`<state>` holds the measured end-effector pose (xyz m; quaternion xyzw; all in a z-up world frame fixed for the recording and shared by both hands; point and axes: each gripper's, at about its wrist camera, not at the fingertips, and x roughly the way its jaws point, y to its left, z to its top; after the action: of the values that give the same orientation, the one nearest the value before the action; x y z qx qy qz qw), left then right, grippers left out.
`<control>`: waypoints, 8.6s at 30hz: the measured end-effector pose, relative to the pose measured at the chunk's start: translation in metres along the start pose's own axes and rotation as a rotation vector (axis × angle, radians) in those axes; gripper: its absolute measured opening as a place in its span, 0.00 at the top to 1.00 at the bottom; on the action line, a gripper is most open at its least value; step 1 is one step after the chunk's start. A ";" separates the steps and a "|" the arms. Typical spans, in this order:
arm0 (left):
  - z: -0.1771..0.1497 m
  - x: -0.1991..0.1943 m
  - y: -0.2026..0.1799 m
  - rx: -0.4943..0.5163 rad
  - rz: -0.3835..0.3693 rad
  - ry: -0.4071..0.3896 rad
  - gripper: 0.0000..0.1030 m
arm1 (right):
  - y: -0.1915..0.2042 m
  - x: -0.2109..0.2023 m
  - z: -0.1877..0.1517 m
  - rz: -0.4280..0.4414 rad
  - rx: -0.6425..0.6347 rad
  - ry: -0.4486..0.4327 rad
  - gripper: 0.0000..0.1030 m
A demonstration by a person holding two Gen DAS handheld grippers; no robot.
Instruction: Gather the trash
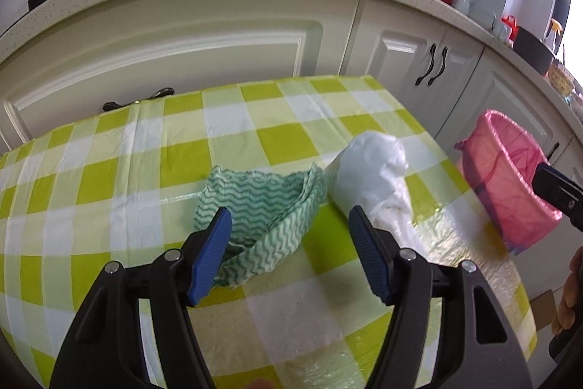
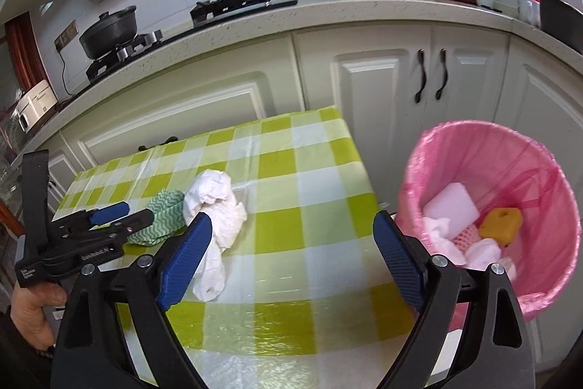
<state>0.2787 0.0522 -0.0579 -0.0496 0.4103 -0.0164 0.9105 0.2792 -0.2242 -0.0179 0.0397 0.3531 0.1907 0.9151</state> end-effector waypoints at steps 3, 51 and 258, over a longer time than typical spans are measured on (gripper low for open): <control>-0.003 0.012 0.006 0.012 0.002 0.026 0.38 | 0.010 0.011 -0.003 0.008 -0.013 0.021 0.18; -0.002 0.016 0.053 -0.031 -0.070 0.015 0.95 | 0.074 0.129 -0.015 0.050 -0.118 0.194 0.63; -0.007 -0.087 -0.245 0.301 -0.322 -0.101 0.22 | -0.126 -0.148 -0.063 -0.284 0.140 -0.138 0.18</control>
<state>0.2183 -0.1856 0.0272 0.0210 0.3441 -0.2198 0.9126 0.1776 -0.4008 0.0023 0.0660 0.3040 0.0314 0.9499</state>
